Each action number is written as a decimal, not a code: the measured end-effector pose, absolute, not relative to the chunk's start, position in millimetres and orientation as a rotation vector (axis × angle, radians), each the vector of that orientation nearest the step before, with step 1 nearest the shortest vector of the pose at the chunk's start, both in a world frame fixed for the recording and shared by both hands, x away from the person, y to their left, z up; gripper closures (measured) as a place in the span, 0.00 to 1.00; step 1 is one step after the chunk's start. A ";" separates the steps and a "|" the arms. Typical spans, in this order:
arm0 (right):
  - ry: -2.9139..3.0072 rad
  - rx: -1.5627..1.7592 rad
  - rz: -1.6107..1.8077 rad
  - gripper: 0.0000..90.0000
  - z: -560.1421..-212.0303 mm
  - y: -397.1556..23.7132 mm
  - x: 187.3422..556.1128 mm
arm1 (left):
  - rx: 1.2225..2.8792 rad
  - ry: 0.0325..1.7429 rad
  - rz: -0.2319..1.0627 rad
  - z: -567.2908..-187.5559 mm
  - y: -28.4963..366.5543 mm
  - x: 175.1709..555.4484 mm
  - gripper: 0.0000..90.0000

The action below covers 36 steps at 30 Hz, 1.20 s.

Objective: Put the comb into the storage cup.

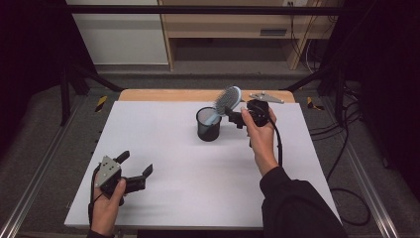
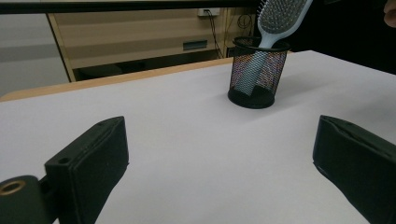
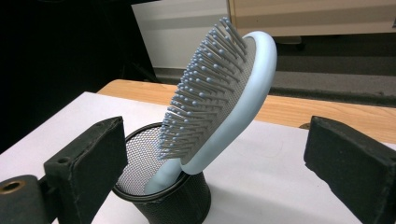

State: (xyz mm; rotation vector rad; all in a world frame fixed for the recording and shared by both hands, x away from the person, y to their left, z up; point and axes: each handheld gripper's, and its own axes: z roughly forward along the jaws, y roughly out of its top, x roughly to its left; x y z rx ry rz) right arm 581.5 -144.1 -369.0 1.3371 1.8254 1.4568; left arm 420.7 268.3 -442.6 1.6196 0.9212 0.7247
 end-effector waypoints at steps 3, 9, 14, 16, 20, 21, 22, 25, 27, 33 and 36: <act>1.827 1.322 1.466 0.07 -367.1 -144.0 578.9 | 1.620 0.921 0.726 -442.9 268.4 419.8 0.04; 1.822 1.302 1.490 0.07 -362.7 -144.2 573.7 | 1.617 0.927 0.726 -443.5 269.7 419.7 0.04; 1.831 1.278 1.508 0.07 -358.6 -145.1 570.8 | 1.616 0.929 0.725 -443.4 270.5 420.6 0.04; 1.827 1.268 1.516 0.07 -356.3 -145.9 569.0 | 1.616 0.930 0.726 -443.4 270.9 420.6 0.04; 1.814 1.240 1.526 0.07 -351.3 -148.4 564.2 | 1.607 0.933 0.728 -443.0 272.6 420.5 0.04; 1.805 1.227 1.525 0.07 -349.8 -149.1 562.7 | 1.604 0.934 0.729 -442.9 273.1 420.6 0.04; 1.802 1.221 1.523 0.07 -348.8 -149.8 561.7 | 1.601 0.936 0.733 -442.7 273.8 420.7 0.04; 1.776 1.211 1.513 0.06 -345.5 -153.6 557.9 | 1.599 0.939 0.744 -441.9 276.9 421.2 0.04; 1.766 1.210 1.524 0.06 -343.9 -157.0 556.1 | 1.599 0.938 0.758 -441.4 278.9 421.4 0.04; 1.738 1.189 1.505 0.06 -340.5 -167.5 550.0 | 1.591 0.941 0.782 -440.0 284.2 421.3 0.04; 1.725 1.184 1.510 0.06 -338.3 -172.9 546.0 | 1.592 0.939 0.783 -440.0 284.9 421.2 0.04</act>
